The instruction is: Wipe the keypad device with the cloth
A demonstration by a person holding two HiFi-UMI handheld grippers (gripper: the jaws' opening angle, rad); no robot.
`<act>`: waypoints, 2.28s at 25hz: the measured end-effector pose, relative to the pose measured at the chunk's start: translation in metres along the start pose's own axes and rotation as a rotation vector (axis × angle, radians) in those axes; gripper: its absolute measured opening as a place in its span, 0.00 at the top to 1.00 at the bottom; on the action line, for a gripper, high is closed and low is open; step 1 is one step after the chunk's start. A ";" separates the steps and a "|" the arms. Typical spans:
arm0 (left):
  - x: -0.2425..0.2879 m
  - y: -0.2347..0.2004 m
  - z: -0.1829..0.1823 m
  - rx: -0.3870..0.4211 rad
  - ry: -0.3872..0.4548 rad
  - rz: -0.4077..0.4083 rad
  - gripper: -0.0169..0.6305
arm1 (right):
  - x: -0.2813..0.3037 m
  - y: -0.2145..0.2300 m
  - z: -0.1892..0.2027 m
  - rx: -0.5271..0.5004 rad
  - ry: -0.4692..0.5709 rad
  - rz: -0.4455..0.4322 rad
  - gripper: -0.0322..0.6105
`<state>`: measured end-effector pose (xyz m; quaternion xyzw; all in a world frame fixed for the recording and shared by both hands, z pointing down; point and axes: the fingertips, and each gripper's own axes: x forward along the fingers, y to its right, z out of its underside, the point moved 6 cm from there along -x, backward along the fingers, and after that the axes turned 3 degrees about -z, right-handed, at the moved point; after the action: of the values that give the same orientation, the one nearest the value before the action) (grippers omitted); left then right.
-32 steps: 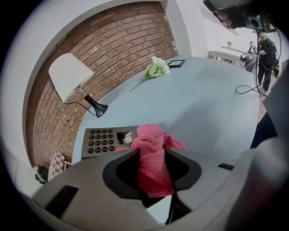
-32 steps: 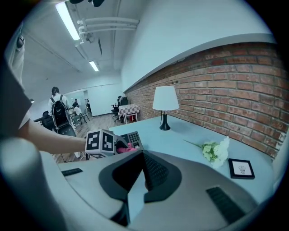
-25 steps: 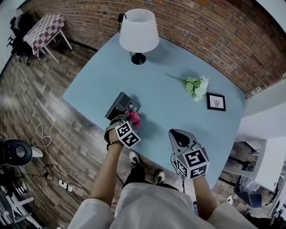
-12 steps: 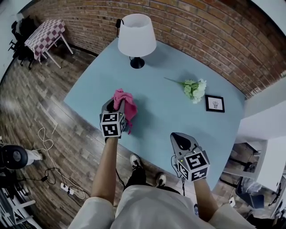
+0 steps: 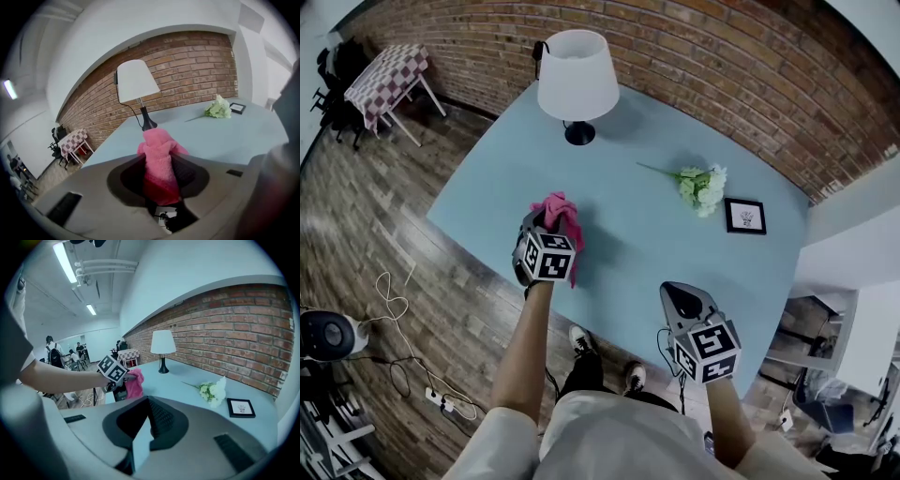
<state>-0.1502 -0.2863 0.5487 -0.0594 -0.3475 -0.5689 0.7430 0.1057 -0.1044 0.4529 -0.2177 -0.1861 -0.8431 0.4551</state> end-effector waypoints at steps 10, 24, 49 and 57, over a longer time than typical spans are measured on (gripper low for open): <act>0.006 0.024 0.009 0.129 -0.085 0.067 0.72 | 0.000 -0.002 0.002 0.007 0.000 -0.003 0.92; 0.018 0.066 0.029 0.166 -0.199 0.187 0.72 | -0.009 0.008 0.009 0.033 0.004 0.010 0.92; -0.039 0.065 0.053 0.055 -0.189 0.246 0.72 | -0.010 0.006 0.001 -0.022 0.029 -0.071 0.92; -0.105 0.039 0.053 -0.124 -0.077 0.136 0.72 | -0.013 -0.020 -0.022 -0.097 0.092 -0.151 0.92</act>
<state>-0.1510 -0.1628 0.5397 -0.1504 -0.3351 -0.5347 0.7610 0.0904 -0.0962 0.4254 -0.1859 -0.1396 -0.8921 0.3874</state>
